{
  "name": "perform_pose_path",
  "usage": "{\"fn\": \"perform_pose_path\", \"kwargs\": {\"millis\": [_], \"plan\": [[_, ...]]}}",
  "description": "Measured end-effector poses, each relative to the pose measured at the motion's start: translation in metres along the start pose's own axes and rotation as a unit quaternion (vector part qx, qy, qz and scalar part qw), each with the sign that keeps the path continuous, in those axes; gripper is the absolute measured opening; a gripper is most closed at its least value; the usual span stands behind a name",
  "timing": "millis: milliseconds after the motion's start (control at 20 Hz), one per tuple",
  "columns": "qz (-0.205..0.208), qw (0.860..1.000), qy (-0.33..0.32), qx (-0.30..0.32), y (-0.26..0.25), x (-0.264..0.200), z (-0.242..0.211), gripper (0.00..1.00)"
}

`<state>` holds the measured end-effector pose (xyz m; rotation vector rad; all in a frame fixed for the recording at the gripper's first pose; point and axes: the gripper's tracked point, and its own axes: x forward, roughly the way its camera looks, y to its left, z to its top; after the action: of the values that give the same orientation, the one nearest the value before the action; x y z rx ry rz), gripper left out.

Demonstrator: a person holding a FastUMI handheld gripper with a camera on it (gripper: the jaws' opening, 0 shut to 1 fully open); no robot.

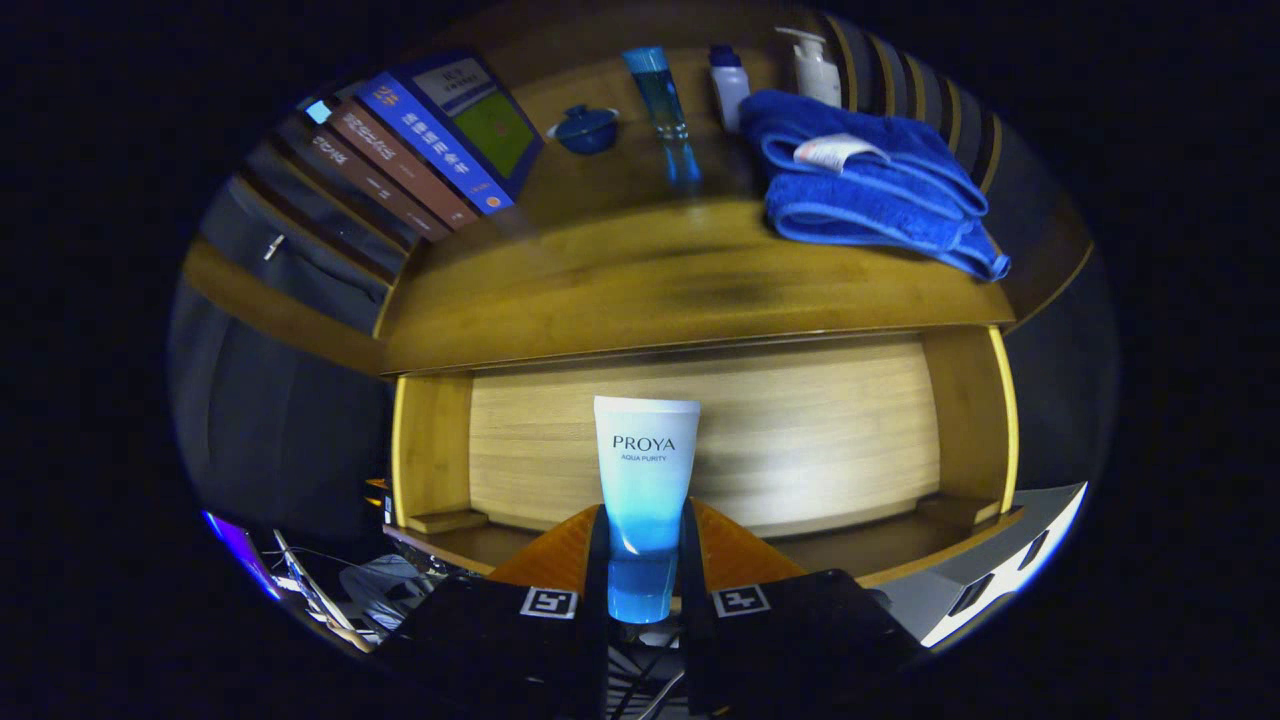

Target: Pull open the drawer, take out the items inside it, and place them on the countertop above the cabinet.

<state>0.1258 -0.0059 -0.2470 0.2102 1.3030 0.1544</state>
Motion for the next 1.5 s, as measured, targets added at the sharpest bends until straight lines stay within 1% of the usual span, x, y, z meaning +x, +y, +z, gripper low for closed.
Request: {"fn": "perform_pose_path", "kwargs": {"millis": [150, 300, 400, 550, 650, 850, 950, 1050, 1150, 1200, 1350, 1450, 1500], "plan": [[0.0, 1.0, -0.025, -0.007, 0.006, -0.027, 0.027, 0.34], [-0.018, 0.999, -0.047, -0.017, 0.004, -0.027, 0.065, 0.34], [-0.024, 0.998, -0.045, -0.022, 0.006, -0.014, 0.088, 0.34], [-0.054, 0.997, -0.049, -0.034, -0.001, 0.011, 0.122, 0.34], [-0.069, 0.996, -0.044, -0.031, -0.005, 0.03, 0.139, 0.34], [-0.083, 0.996, -0.035, -0.026, -0.008, 0.058, 0.163, 0.34], [-0.095, 0.994, -0.024, -0.039, -0.013, 0.068, 0.166, 0.34], [-0.102, 0.994, -0.016, -0.037, -0.017, 0.076, 0.168, 0.35], [-0.095, 0.995, -0.01, -0.031, -0.014, 0.083, 0.168, 0.39], [-0.09, 0.995, -0.007, -0.037, -0.015, 0.084, 0.168, 0.41], [-0.088, 0.995, -0.01, -0.044, -0.011, 0.082, 0.168, 0.52], [-0.079, 0.995, -0.013, -0.055, -0.007, 0.078, 0.167, 0.6], [-0.076, 0.995, -0.018, -0.059, -0.003, 0.074, 0.166, 0.73]]}}
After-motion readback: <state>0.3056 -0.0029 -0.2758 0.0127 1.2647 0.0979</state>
